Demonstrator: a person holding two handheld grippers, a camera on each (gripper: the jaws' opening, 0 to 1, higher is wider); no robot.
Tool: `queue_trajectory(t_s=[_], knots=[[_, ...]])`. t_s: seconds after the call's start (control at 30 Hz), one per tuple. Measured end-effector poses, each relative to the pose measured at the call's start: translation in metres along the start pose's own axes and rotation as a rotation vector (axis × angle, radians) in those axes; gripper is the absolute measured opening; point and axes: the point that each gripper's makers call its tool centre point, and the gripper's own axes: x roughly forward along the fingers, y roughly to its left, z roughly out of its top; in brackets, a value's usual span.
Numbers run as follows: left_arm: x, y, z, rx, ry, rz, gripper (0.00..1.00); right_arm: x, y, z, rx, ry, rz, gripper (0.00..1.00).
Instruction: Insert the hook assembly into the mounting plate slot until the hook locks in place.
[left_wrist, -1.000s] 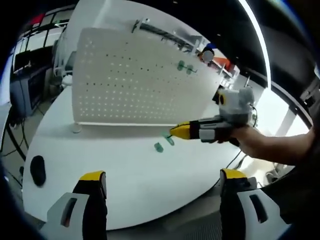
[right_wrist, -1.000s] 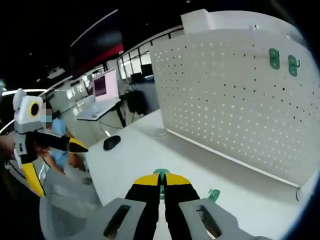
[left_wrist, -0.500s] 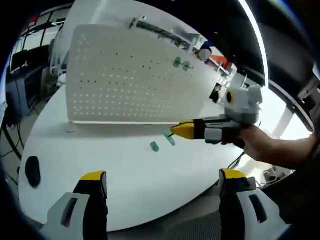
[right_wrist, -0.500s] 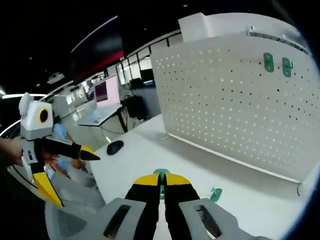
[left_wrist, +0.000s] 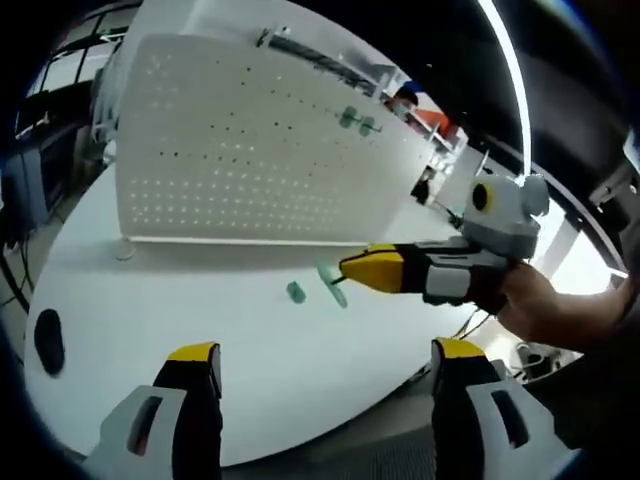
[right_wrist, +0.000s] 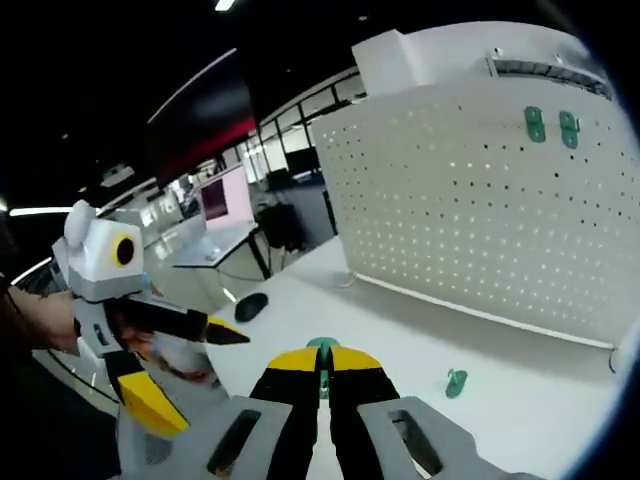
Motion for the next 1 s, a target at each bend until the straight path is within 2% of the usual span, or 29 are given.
queue_trajectory(t_s=[0.17, 0.43, 0.73, 0.93, 1.0], knots=[[0.002, -0.003, 0.002, -0.004, 0.001, -0.005, 0.86, 0.000, 0.013, 0.002, -0.002, -0.008, 0.025, 0.00], [0.004, 0.000, -0.002, 0.006, 0.010, 0.002, 0.87, 0.000, 0.019, 0.003, 0.019, -0.013, 0.039, 0.00], [0.003, 0.003, -0.001, -0.005, 0.004, -0.002, 0.80, -0.001, 0.041, 0.011, 0.045, -0.040, 0.089, 0.00], [-0.002, 0.007, 0.010, -0.054, -0.048, -0.018, 0.65, 0.000, 0.056, 0.019, 0.042, -0.063, 0.117, 0.00], [-0.003, 0.010, 0.013, -0.097, -0.074, -0.010, 0.64, -0.001, 0.058, 0.020, 0.038, -0.068, 0.122, 0.00]])
